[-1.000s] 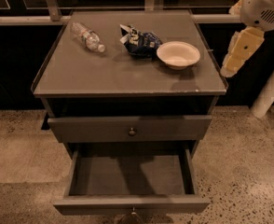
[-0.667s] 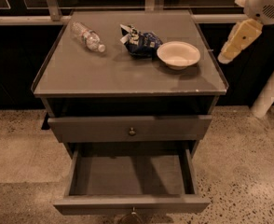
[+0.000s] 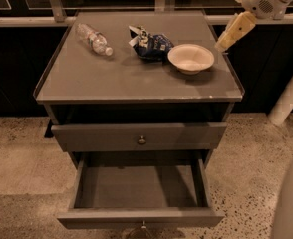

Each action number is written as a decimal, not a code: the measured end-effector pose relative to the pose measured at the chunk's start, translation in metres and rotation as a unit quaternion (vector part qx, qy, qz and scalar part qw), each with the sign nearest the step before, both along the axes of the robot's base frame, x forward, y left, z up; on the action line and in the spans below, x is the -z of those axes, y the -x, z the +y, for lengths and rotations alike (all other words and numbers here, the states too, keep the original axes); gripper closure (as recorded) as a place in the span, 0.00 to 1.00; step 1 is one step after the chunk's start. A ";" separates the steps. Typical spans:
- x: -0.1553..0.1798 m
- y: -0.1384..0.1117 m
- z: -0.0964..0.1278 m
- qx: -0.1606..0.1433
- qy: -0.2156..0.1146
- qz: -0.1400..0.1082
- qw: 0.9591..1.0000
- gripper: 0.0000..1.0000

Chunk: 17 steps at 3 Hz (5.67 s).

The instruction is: Place blue chip bag into middle drawer

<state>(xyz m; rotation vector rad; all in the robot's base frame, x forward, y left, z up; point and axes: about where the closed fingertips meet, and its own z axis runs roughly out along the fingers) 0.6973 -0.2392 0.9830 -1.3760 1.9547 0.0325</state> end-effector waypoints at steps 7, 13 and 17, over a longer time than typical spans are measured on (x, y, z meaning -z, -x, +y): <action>0.077 -0.089 0.108 -0.073 -0.136 0.051 0.987 0.00; 0.126 -0.103 0.184 -0.109 -0.113 0.105 0.982 0.42; 0.117 -0.094 0.194 -0.127 -0.080 0.108 0.983 1.00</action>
Offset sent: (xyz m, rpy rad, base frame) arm 0.0284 0.0306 -0.0284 0.0694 0.0681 0.0575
